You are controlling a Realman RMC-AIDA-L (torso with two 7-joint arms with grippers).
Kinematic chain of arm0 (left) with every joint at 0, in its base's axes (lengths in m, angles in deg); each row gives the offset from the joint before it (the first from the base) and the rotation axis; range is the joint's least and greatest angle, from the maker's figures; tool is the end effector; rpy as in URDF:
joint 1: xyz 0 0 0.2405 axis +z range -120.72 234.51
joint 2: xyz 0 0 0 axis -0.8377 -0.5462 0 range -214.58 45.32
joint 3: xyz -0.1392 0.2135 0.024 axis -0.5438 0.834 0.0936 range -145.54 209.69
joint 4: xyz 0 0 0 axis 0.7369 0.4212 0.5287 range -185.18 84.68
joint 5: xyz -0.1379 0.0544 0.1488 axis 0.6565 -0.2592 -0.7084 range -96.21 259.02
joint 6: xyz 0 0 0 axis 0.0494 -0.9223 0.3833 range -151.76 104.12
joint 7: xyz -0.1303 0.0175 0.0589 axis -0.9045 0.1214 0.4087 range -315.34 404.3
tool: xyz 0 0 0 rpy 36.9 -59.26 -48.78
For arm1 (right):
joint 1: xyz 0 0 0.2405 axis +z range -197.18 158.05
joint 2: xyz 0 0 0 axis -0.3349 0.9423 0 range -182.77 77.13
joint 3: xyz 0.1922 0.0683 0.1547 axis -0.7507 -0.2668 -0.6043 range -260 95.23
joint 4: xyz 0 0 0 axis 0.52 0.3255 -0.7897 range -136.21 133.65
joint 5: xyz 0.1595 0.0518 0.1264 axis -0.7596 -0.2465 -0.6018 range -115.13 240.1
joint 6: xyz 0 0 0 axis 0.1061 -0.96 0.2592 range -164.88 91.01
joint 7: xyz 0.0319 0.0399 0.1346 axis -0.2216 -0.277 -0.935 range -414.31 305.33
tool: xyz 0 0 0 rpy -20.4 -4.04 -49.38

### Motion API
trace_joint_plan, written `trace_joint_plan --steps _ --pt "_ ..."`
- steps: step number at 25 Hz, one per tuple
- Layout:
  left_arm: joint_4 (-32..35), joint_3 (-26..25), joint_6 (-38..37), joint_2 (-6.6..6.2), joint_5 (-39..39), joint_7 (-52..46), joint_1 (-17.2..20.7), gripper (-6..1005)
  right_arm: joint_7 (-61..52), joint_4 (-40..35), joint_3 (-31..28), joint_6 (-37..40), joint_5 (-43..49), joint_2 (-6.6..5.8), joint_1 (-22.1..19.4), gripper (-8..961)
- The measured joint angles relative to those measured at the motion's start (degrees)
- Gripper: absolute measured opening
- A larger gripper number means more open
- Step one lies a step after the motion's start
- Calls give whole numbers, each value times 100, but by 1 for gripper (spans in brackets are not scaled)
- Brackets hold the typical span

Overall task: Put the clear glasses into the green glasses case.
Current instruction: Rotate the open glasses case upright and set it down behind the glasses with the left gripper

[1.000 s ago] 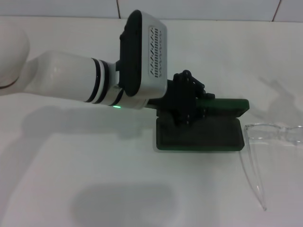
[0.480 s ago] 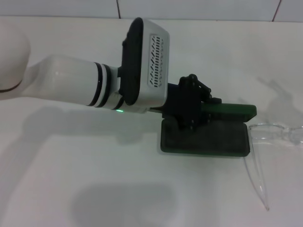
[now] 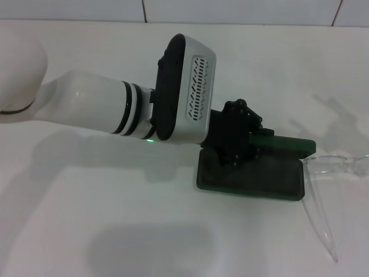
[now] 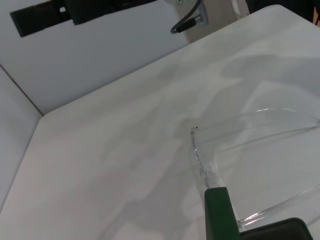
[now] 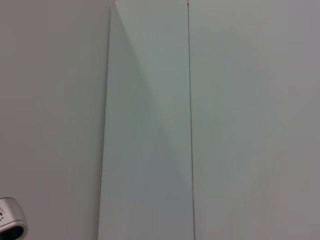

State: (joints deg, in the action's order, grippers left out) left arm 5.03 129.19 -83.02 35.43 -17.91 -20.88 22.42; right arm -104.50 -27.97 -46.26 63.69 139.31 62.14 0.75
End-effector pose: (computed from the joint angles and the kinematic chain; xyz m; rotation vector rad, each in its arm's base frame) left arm -0.1323 0.3396 -0.1055 -2.8765 0.6349 -0.2579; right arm 0.2867 0.2947 0.0772 -2.0840 0.1583 1.1934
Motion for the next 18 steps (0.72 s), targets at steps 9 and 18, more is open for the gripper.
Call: trace_joint_plan --steps 9,18 --pt "-9 -36 86 7 0 -73 2 203 0 6 11 0 0 0 -1 870" --pt "-196 2 93 9 1 42 -117 203 0 7 14 -4 -4 9 1 870"
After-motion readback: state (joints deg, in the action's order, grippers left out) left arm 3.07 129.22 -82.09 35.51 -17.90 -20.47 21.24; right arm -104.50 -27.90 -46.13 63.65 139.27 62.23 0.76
